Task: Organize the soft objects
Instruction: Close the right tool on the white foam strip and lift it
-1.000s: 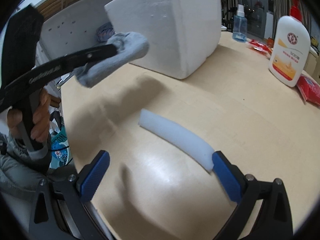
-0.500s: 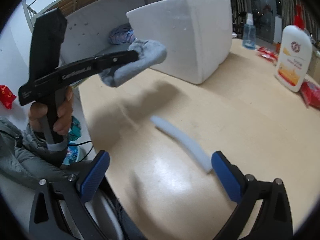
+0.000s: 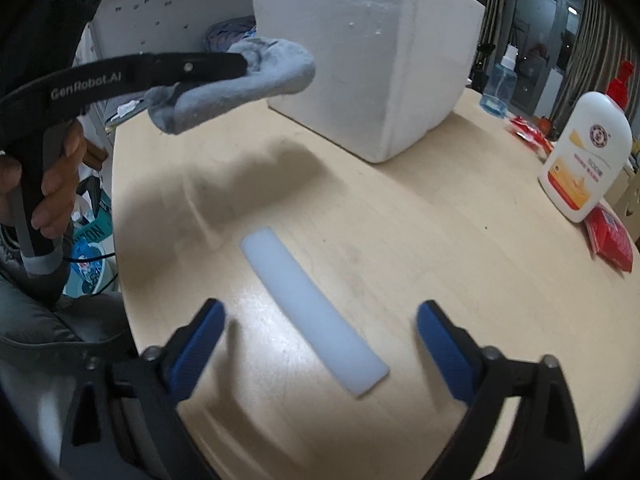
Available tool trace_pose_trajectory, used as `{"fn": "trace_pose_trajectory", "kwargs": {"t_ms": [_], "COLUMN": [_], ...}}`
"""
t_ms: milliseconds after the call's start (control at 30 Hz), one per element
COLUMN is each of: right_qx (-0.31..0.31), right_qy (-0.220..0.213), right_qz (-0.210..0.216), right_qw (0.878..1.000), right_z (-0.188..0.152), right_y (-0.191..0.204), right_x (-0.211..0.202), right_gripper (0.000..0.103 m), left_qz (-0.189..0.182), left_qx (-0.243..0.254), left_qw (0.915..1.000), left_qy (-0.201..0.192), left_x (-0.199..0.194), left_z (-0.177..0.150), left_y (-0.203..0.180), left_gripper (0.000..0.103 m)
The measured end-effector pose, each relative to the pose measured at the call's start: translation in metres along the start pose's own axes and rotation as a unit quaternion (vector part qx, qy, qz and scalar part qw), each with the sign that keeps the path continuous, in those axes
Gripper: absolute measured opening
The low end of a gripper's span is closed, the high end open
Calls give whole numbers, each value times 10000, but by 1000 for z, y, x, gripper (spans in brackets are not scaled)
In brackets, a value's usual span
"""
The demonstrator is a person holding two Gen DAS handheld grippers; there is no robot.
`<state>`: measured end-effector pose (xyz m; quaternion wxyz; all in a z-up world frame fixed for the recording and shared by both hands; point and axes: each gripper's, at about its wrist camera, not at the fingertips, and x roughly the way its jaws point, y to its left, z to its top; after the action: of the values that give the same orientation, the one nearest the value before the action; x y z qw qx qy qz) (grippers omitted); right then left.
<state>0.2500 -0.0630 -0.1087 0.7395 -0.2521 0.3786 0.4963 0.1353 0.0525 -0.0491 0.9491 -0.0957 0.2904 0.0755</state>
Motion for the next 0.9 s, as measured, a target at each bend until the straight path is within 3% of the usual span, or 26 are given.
{"fn": "trace_pose_trajectory", "kwargs": {"t_ms": [400, 533, 600, 900], "right_qx": [-52, -256, -408, -228], "right_qy": [225, 355, 400, 411], "right_qz": [139, 161, 217, 203], "right_qw": [9996, 9989, 9981, 9987], "right_z": [8, 9, 10, 13], "right_y": [-4, 0, 4, 8], "right_x": [4, 5, 5, 3], "right_gripper": [53, 50, 36, 23], "left_qz": [-32, -44, -52, -83], "left_qx": [-49, -37, -27, -28], "left_qw": [10000, 10000, 10000, 10000], "left_qy": [-17, -33, -32, -35], "left_x": [-2, -5, -6, -7], "left_z": [0, 0, 0, -1], "left_y": [2, 1, 1, -1], "left_gripper": [10, 10, 10, 10]}}
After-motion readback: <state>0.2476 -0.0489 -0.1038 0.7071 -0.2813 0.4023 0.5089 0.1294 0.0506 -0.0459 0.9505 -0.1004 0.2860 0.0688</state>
